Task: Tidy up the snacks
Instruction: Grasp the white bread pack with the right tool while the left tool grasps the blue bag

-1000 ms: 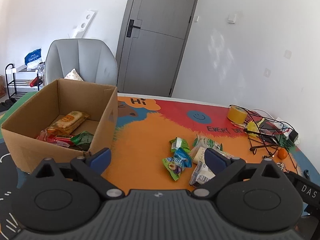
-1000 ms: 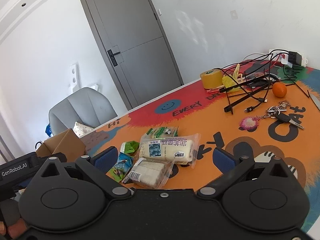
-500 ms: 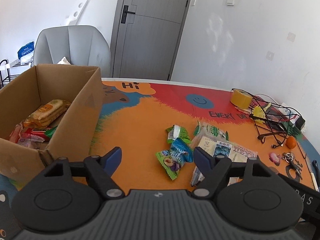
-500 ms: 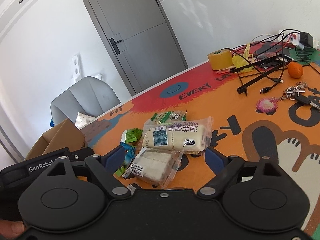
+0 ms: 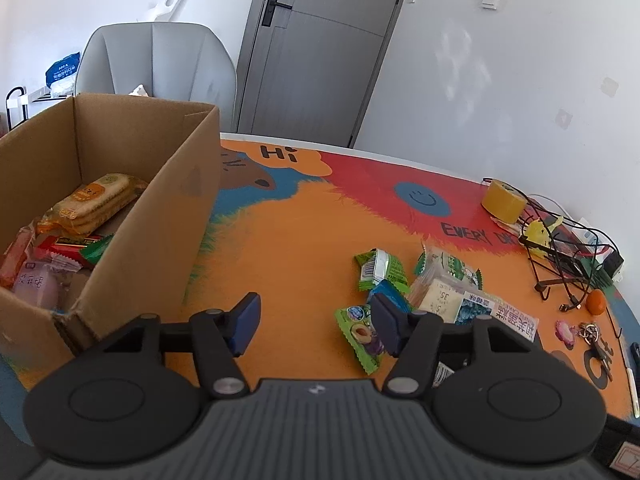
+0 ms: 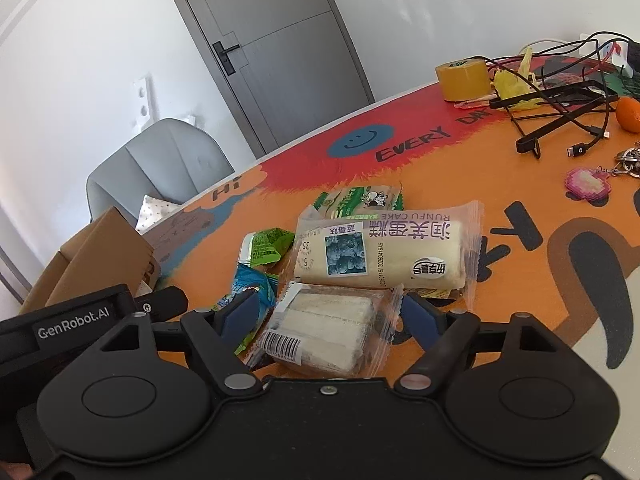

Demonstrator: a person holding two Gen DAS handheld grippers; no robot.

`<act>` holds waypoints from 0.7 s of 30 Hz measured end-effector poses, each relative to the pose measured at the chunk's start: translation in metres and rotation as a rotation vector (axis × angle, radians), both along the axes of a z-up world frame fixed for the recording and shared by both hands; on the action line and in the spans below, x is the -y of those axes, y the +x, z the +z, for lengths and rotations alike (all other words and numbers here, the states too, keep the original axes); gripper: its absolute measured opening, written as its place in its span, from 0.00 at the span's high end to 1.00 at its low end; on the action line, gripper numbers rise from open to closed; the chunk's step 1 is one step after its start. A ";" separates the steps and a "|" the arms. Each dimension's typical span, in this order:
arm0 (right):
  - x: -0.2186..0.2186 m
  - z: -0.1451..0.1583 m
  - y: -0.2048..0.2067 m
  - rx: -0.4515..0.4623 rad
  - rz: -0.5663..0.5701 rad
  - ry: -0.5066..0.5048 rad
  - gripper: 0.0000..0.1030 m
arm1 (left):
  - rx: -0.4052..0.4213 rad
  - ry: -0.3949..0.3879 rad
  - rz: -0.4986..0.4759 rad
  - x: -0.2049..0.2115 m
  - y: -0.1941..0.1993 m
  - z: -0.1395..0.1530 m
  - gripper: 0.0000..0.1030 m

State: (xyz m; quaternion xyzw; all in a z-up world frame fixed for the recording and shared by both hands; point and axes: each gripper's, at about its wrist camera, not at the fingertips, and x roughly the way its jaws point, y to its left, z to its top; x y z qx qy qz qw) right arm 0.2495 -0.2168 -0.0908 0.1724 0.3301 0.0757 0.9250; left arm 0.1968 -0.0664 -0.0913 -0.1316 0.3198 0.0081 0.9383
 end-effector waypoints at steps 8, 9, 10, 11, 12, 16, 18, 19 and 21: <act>-0.003 0.001 -0.005 0.007 0.003 -0.076 0.35 | -0.025 -0.013 -0.025 0.008 0.012 -0.007 0.38; -0.001 0.002 -0.007 0.006 -0.007 -0.081 0.35 | -0.028 -0.015 -0.031 0.010 0.013 -0.008 0.38; 0.002 0.002 -0.009 0.005 -0.013 -0.079 0.35 | -0.030 -0.015 -0.038 0.012 0.014 -0.008 0.37; 0.004 0.002 -0.011 0.005 -0.018 -0.079 0.35 | -0.032 -0.012 -0.044 0.015 0.015 -0.010 0.37; 0.007 0.002 -0.013 0.005 -0.026 -0.081 0.36 | -0.036 -0.006 -0.049 0.019 0.016 -0.012 0.37; 0.018 0.002 -0.020 0.003 -0.052 -0.083 0.36 | -0.057 0.006 -0.054 0.029 0.022 -0.019 0.37; 0.023 0.002 -0.023 0.002 -0.067 -0.083 0.36 | -0.056 0.023 -0.062 0.034 0.024 -0.023 0.37; 0.027 0.003 -0.025 0.001 -0.075 -0.084 0.36 | -0.054 0.034 -0.069 0.036 0.025 -0.025 0.37; 0.033 0.003 -0.027 -0.001 -0.090 -0.082 0.36 | -0.053 0.052 -0.072 0.040 0.028 -0.029 0.37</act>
